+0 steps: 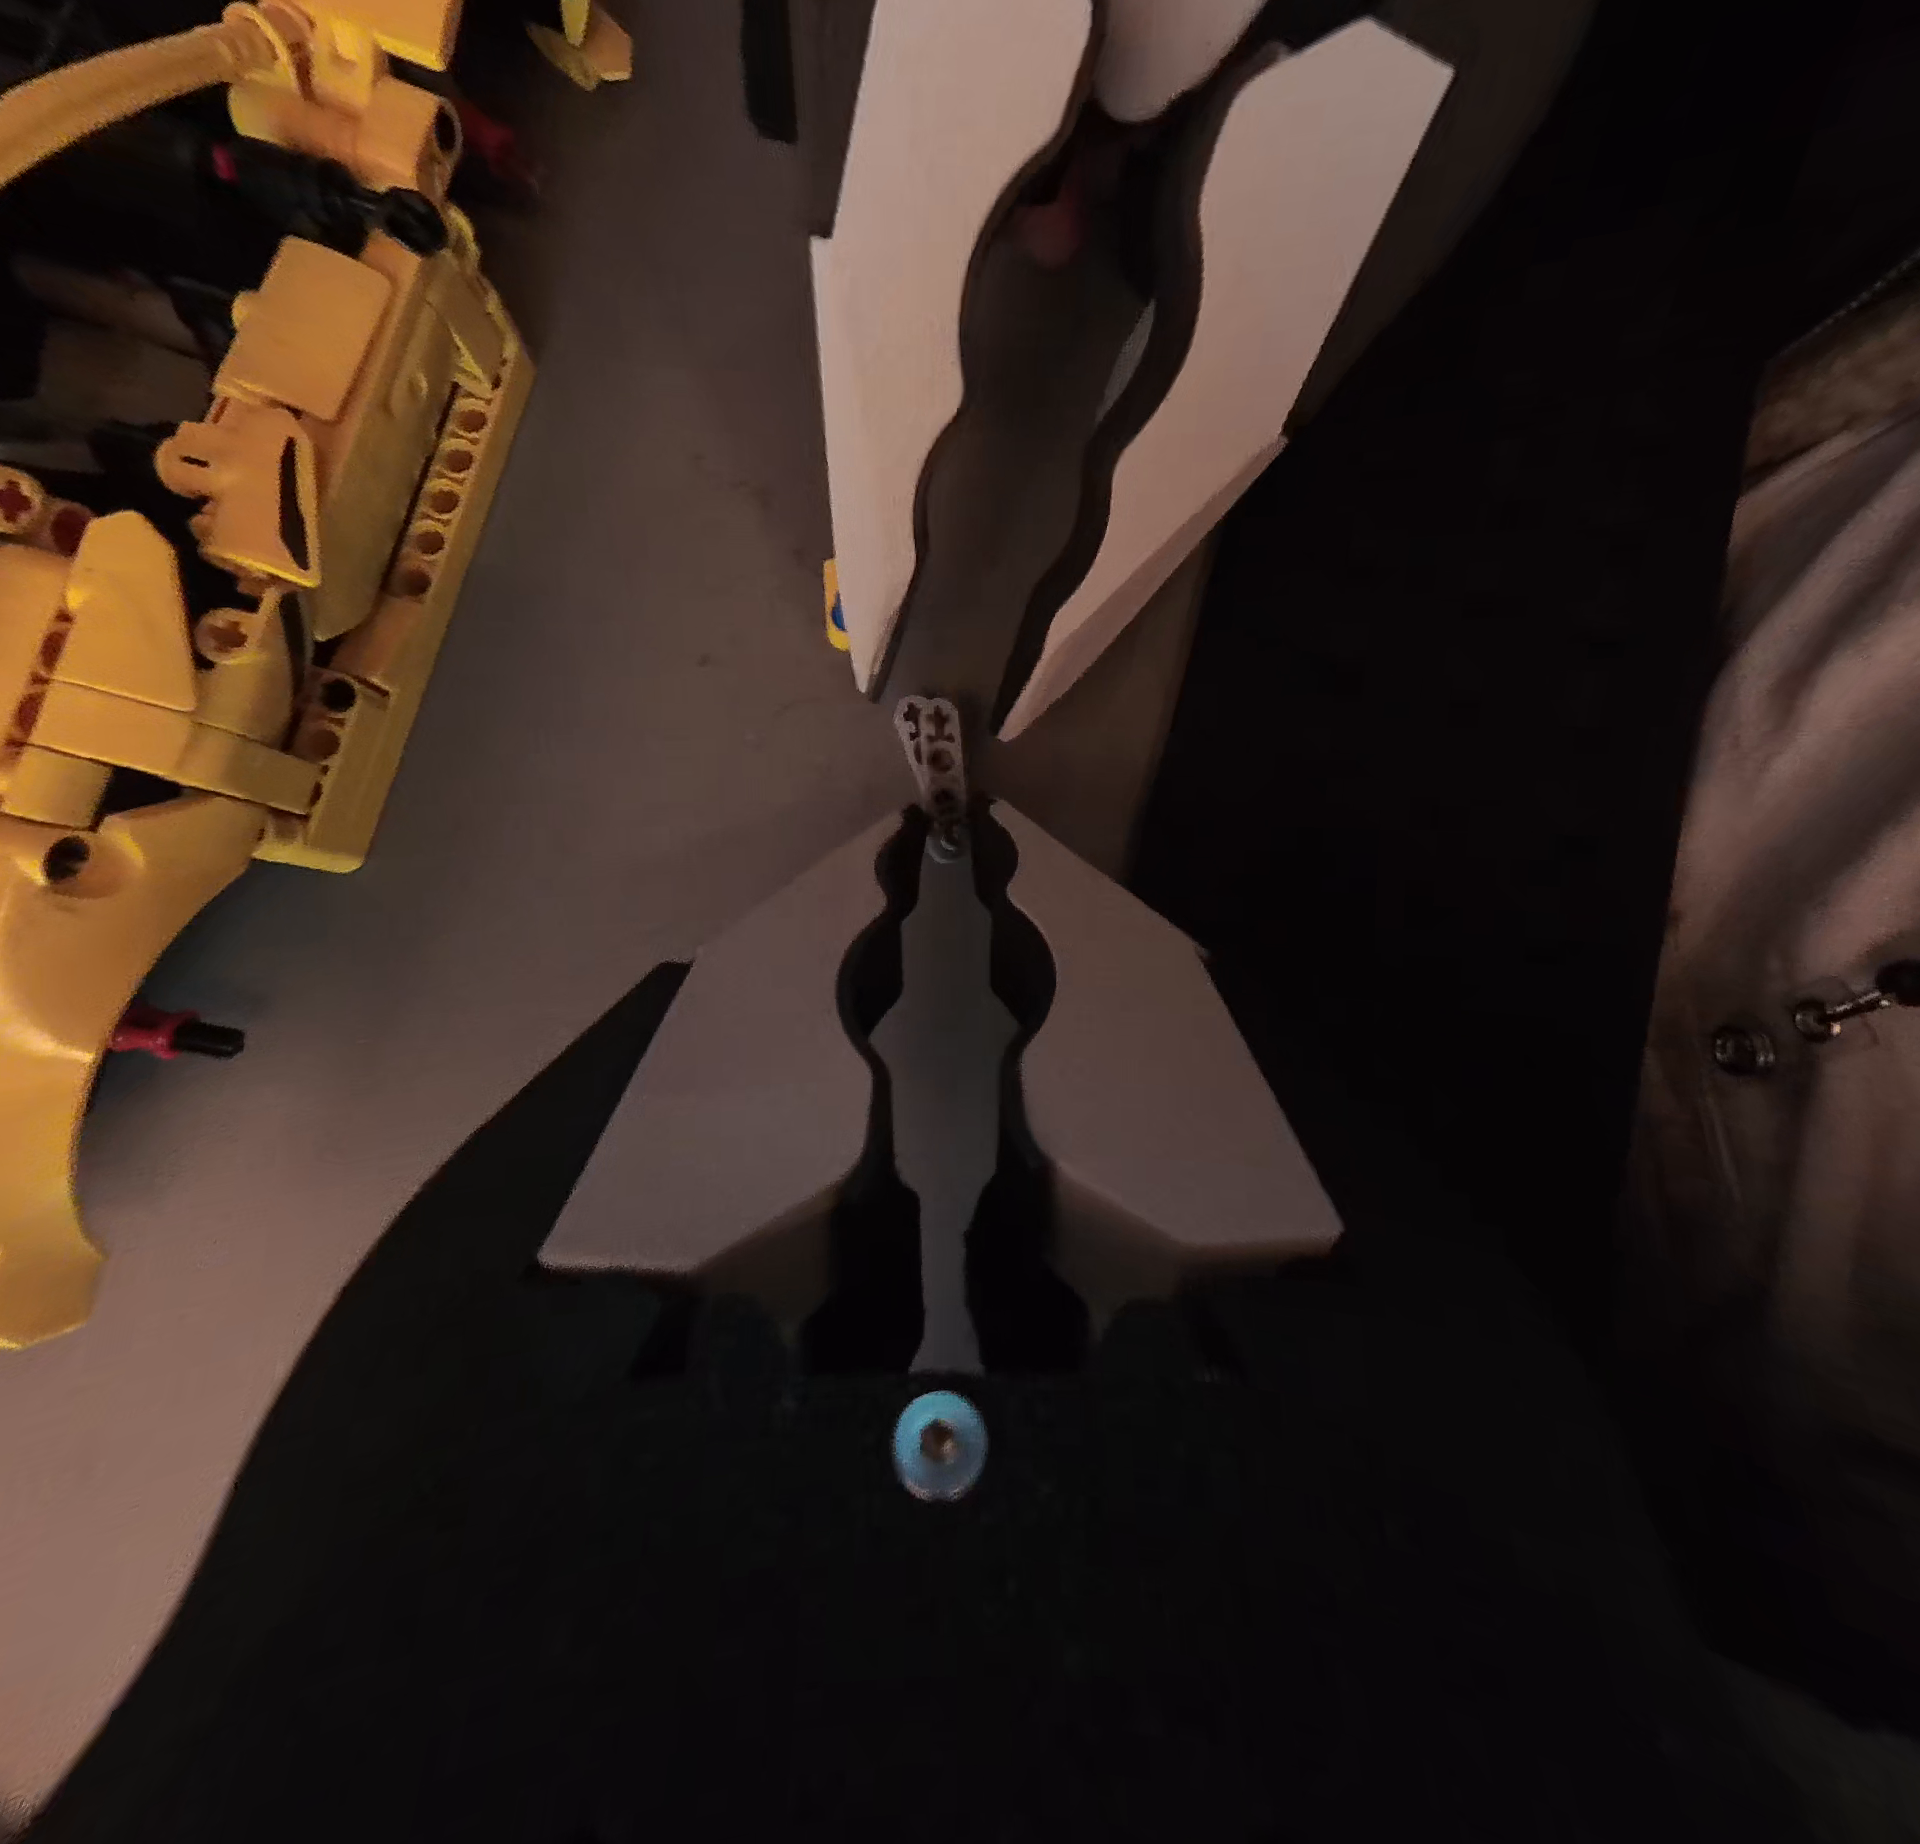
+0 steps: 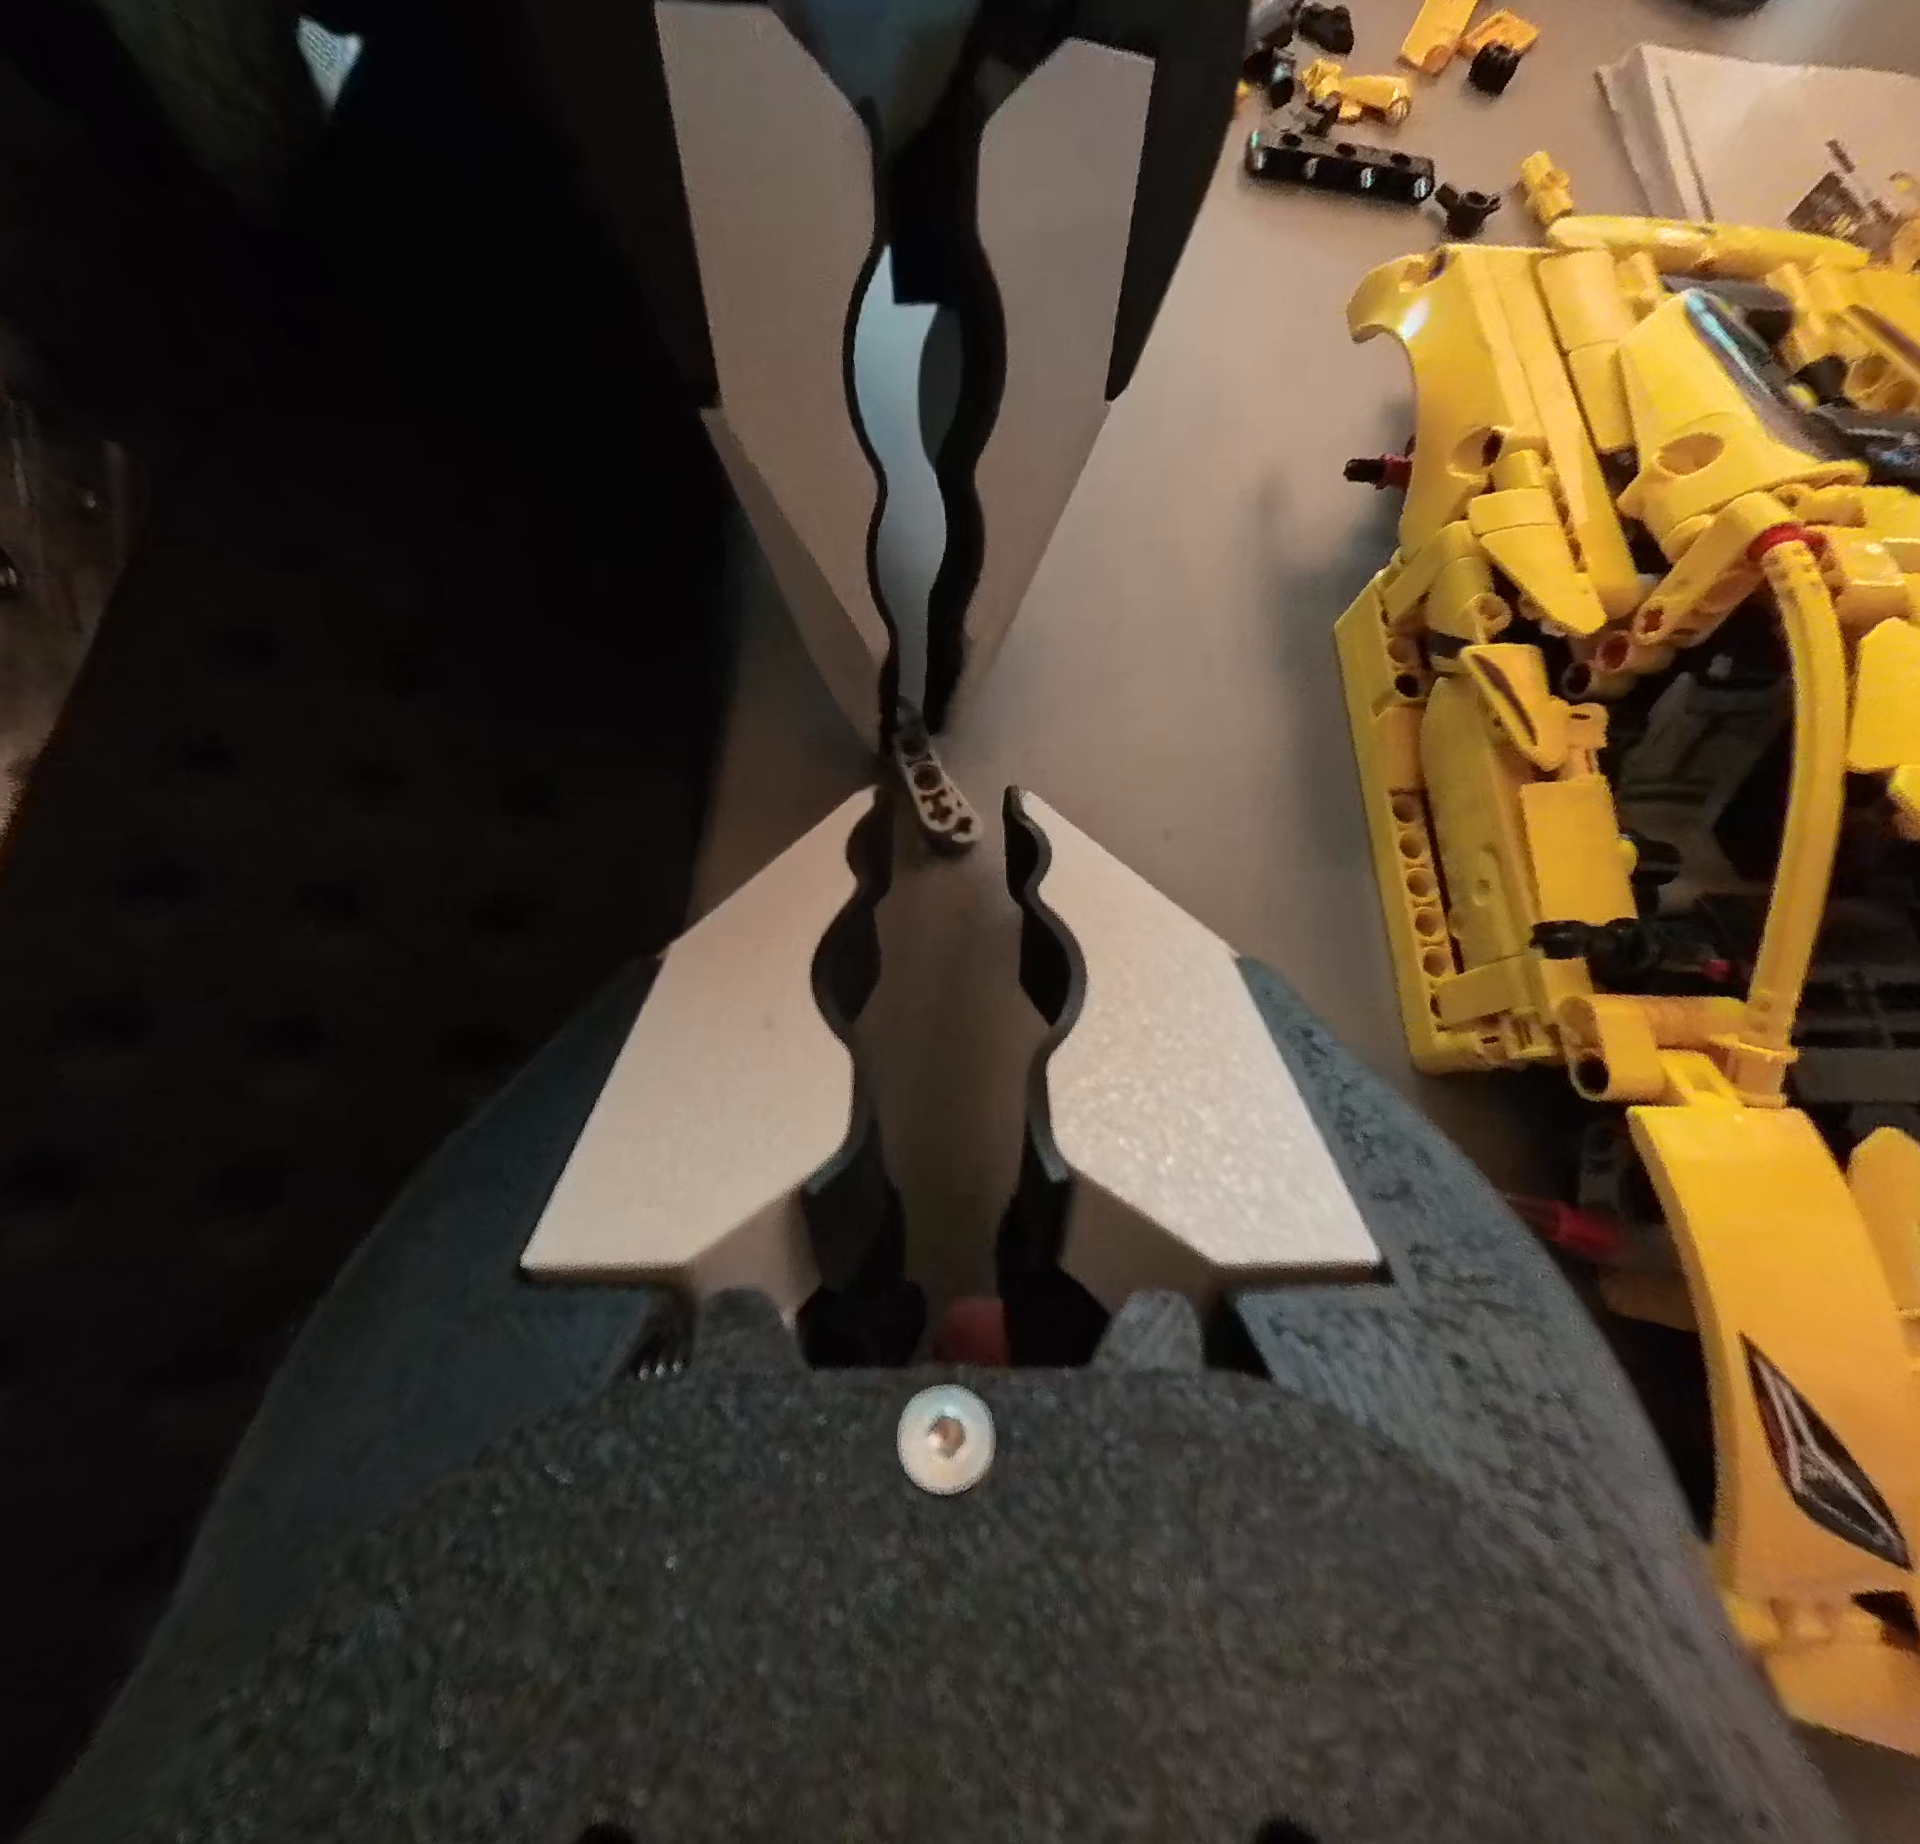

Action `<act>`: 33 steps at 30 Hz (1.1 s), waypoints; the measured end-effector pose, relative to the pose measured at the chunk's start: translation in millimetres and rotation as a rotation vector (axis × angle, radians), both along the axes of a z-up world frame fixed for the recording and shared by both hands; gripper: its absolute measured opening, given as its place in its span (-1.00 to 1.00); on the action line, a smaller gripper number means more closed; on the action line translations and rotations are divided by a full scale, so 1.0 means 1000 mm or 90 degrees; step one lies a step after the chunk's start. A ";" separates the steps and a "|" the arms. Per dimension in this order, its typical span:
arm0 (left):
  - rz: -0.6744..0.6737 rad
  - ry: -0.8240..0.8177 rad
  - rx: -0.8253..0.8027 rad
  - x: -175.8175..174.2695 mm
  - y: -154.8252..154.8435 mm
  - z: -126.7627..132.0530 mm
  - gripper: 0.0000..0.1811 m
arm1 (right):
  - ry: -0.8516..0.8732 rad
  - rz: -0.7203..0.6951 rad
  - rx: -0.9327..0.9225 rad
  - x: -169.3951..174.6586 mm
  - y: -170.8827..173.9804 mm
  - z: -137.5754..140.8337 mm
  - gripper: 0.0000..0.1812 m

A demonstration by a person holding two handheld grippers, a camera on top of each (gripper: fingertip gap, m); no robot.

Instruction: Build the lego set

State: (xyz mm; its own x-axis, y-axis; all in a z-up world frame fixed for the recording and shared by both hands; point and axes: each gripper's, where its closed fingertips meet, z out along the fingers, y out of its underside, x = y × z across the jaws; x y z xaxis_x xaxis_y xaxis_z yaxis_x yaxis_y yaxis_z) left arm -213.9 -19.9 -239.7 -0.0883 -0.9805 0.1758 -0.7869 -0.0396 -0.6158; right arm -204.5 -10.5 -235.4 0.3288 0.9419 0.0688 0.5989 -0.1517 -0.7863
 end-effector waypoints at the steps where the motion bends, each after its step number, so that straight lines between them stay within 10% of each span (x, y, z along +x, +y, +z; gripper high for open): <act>1: 0.003 0.004 0.000 0.000 0.000 0.000 -0.90 | -0.006 -0.001 0.012 0.001 0.000 0.000 -0.77; 33: 0.030 0.007 0.060 0.004 -0.001 -0.004 -0.92 | -0.038 0.003 -0.009 0.005 -0.007 -0.009 -0.94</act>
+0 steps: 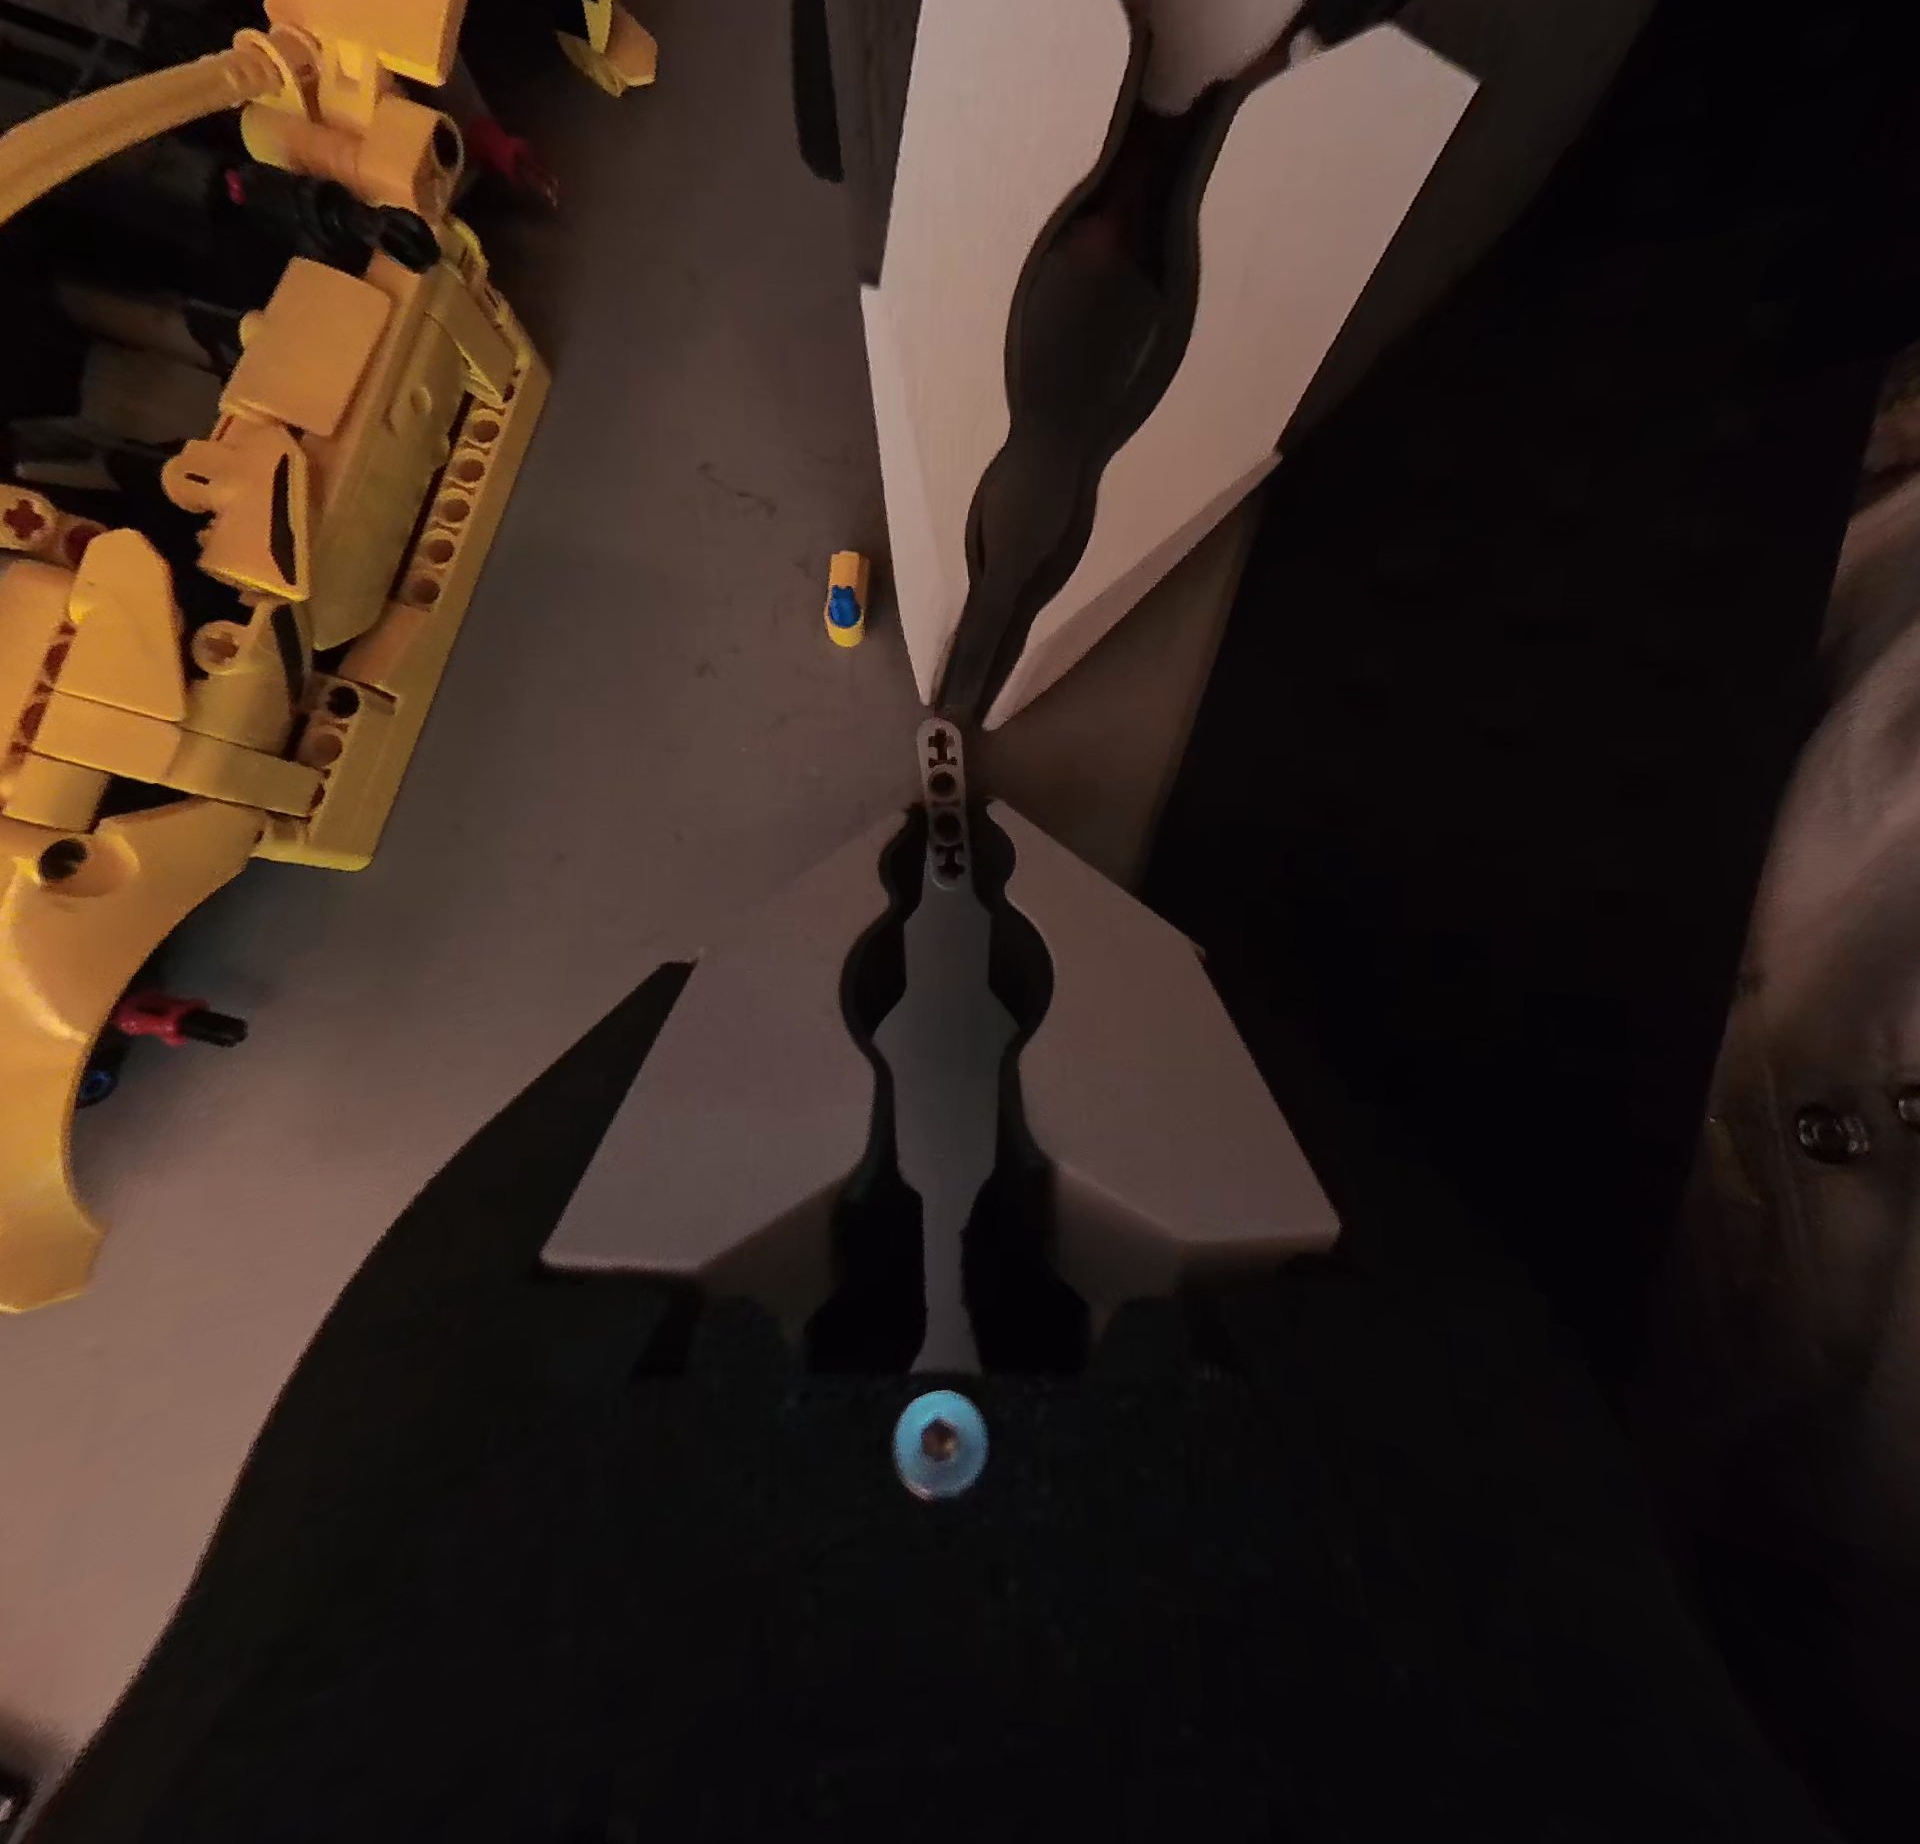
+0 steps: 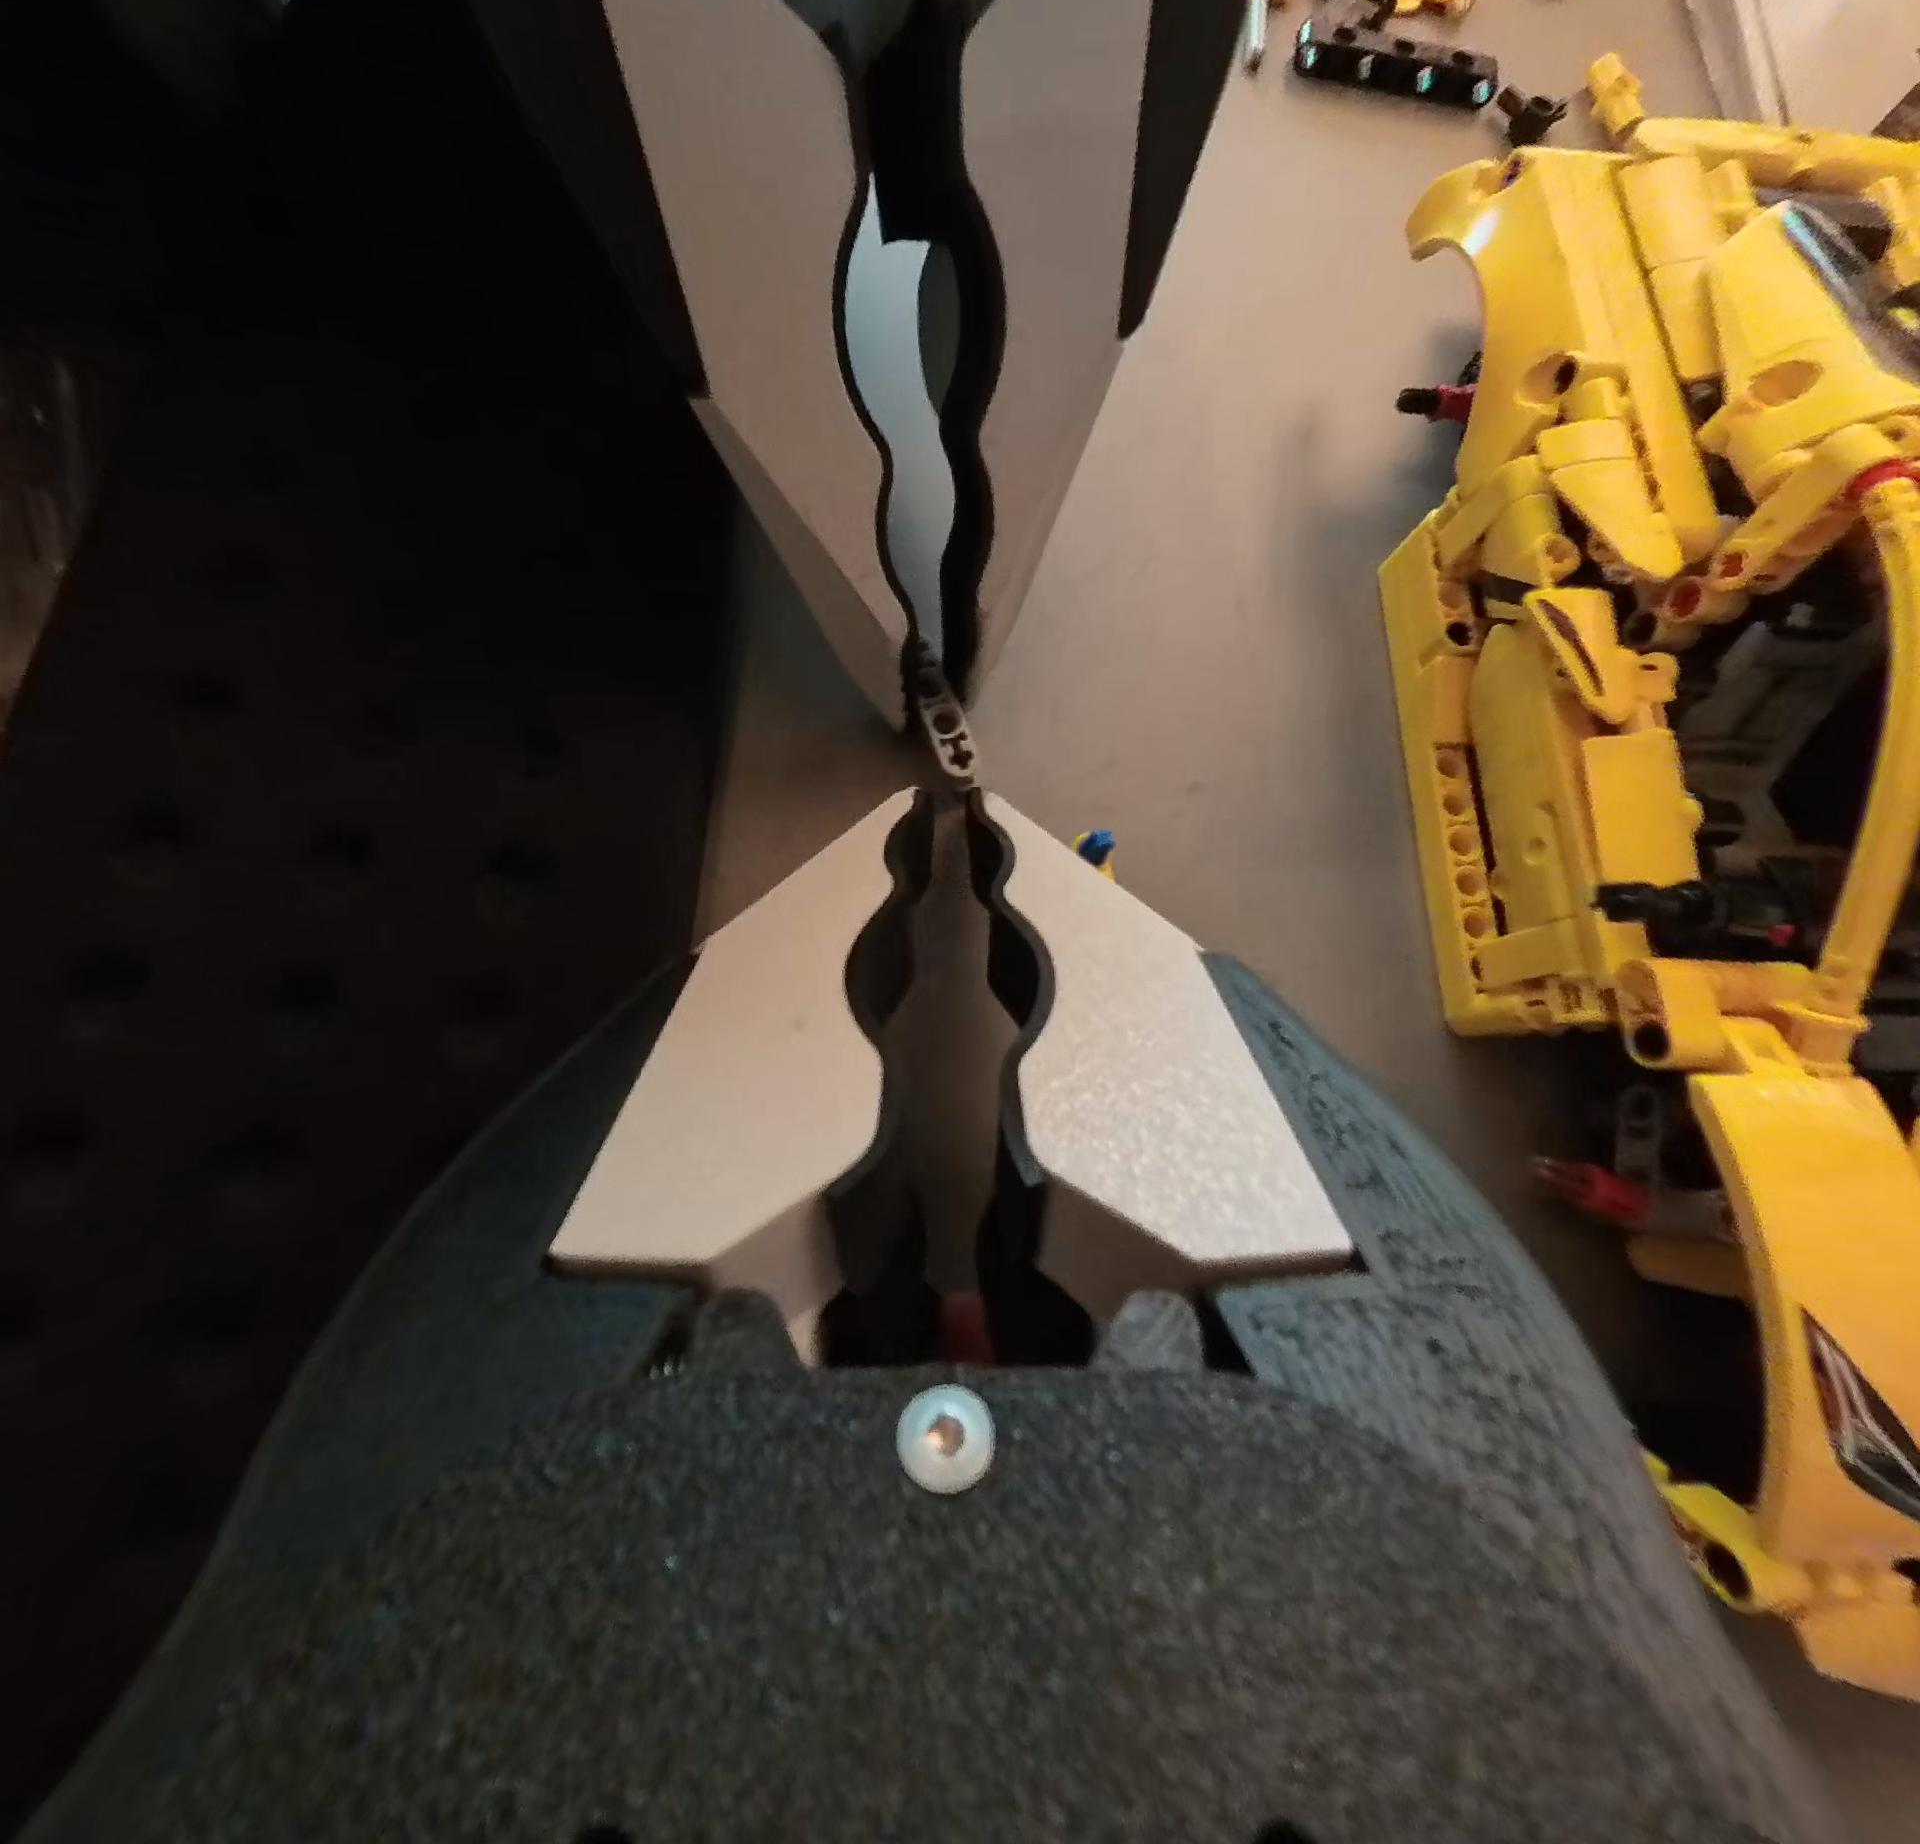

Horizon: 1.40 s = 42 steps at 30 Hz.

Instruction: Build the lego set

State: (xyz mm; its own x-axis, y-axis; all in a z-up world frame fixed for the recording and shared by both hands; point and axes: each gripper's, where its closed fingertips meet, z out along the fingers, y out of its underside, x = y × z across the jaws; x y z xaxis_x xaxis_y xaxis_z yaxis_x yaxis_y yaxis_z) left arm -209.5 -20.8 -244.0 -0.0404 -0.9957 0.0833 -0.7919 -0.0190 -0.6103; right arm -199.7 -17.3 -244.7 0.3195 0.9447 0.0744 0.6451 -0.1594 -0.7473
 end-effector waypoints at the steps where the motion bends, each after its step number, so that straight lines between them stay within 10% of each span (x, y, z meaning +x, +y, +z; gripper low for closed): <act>1: 0.000 0.001 0.001 0.000 0.000 0.000 -0.92 | -0.005 0.003 -0.001 -0.001 0.000 -0.001 -0.94; 42: 0.043 -0.046 0.034 0.006 0.007 0.005 -0.92 | 0.059 -0.106 -0.034 0.041 0.023 0.013 -0.78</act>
State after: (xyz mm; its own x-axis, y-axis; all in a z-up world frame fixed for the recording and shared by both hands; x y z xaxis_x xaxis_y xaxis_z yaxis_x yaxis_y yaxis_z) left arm -203.1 -13.6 -239.1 0.0234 -0.9993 0.0288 -0.7433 -0.0367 -0.6679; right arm -159.2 5.8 -232.0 0.4754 0.8797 -0.0112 0.5346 -0.2990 -0.7904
